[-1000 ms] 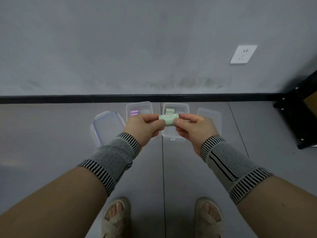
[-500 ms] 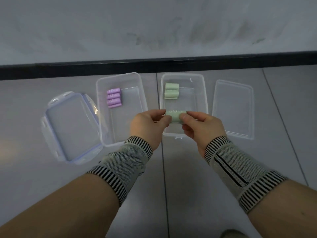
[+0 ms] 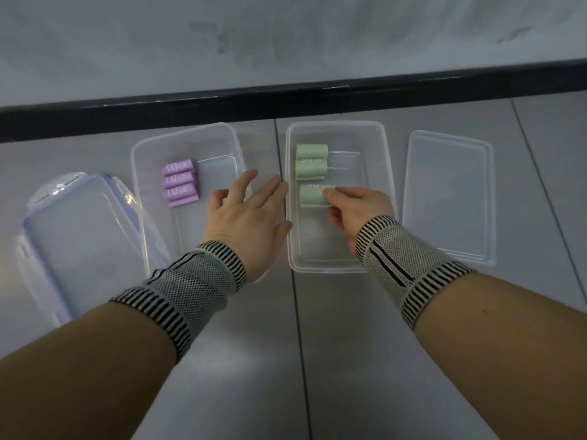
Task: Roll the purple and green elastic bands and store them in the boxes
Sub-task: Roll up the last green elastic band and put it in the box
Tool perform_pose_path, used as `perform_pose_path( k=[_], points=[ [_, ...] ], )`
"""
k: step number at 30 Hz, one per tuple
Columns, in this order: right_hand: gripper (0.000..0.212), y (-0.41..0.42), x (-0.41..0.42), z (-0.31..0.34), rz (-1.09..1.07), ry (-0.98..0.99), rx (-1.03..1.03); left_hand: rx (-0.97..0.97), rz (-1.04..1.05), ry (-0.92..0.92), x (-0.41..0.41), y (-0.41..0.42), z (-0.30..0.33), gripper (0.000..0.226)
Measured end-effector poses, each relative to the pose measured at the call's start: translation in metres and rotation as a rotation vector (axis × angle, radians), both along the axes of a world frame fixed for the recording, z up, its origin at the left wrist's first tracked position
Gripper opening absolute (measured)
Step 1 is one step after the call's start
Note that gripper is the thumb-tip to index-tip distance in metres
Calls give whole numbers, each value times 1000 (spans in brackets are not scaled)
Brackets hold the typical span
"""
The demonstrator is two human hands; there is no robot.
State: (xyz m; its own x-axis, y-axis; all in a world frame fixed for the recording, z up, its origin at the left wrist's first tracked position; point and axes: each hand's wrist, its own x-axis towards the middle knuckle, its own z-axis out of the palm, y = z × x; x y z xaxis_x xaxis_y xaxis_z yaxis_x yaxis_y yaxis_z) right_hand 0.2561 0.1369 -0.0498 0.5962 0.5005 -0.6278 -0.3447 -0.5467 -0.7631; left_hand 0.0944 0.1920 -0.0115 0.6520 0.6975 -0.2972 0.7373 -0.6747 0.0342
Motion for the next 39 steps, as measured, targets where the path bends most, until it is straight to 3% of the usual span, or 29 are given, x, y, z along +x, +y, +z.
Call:
perform_pose_path(
  k=[6, 14, 19, 25, 29, 39],
  points=[
    [22, 14, 1, -18, 67, -56, -24, -2, 13, -67, -2, -5, -10, 74],
    [22, 22, 0, -22, 89, -163, -44, -30, 34, -96, -1, -9, -17, 66],
    [22, 26, -4, -17, 160, -332, -93, -28, 29, -105, -1, -9, -19, 67],
    [8, 30, -12, -18, 32, -232, -102, -29, 22, -110, -2, -8, -19, 69],
    [14, 31, -12, -14, 148, -371, -179, -28, 26, -115, -2, -7, -19, 66],
    [22, 29, -13, -15, 227, -453, -202, -27, 26, -106, -1, -8, -18, 69]
  ],
)
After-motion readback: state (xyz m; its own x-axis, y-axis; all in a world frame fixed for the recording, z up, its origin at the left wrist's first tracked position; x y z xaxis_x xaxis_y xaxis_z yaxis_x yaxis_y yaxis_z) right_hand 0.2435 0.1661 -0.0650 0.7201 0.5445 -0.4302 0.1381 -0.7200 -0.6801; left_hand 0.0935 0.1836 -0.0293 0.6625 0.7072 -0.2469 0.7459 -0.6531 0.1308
